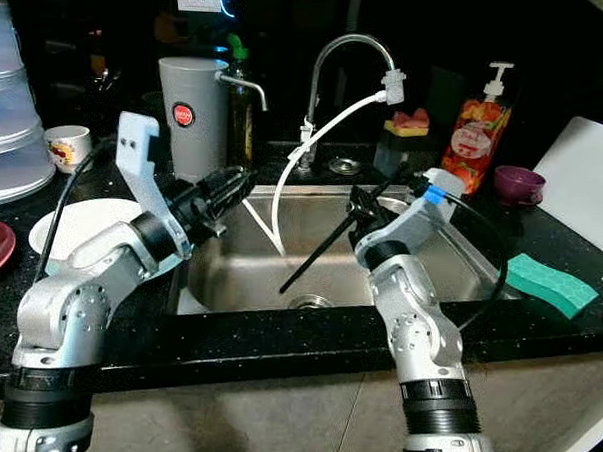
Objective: Kitchen organization
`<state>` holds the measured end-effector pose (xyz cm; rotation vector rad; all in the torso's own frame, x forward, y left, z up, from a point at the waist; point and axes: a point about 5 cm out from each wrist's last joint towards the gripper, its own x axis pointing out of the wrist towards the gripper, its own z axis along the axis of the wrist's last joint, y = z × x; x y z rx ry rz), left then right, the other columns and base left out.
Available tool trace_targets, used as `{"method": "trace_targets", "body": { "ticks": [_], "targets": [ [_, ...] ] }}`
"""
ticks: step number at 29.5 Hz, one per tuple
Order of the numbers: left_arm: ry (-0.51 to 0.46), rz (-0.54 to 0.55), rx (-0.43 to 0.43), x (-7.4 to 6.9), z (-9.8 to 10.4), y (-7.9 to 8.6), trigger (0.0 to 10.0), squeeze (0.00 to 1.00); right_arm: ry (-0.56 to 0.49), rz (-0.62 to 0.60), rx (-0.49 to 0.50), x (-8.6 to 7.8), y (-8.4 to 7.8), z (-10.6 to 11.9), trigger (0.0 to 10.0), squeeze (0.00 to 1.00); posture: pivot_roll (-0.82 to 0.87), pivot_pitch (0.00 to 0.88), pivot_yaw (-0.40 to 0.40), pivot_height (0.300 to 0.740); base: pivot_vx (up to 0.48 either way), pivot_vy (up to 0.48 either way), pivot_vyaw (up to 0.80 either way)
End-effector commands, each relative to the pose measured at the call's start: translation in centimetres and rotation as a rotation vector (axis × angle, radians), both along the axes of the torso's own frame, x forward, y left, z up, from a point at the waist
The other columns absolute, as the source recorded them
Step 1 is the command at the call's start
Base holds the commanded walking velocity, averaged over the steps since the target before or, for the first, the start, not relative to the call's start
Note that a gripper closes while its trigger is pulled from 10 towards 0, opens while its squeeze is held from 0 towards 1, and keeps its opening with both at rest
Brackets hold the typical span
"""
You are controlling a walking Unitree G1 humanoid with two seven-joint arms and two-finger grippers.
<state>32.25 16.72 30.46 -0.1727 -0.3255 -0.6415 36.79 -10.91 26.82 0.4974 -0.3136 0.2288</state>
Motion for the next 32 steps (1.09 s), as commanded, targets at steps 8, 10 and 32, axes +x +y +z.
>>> {"method": "trace_targets", "body": {
  "ticks": [8, 10, 32],
  "targets": [
    [0.060, 0.136, 0.024, 0.9, -1.1, 0.6, 10.0, 0.00, 0.040, -0.151, -0.090, 1.9, -1.3, -1.8, 10.0, 0.00, 0.11, 0.056, -0.033, 0.740, 0.000, 0.000, 0.00],
    [0.111, 0.214, 0.054, 1.4, -1.9, 0.9, 10.0, 0.00, 0.066, -0.160, -0.174, 2.6, -0.8, -2.3, 10.0, 0.44, 0.11, 0.054, -0.034, 0.740, 0.000, 0.000, 0.00],
    [0.168, 0.571, 0.293, 2.1, -0.9, 3.2, 10.0, 0.00, -0.310, -0.042, -0.201, -2.0, 1.9, 3.6, 10.0, 0.00, 0.12, 0.066, -0.021, 0.740, 0.000, 0.000, 0.00]
  ]
}}
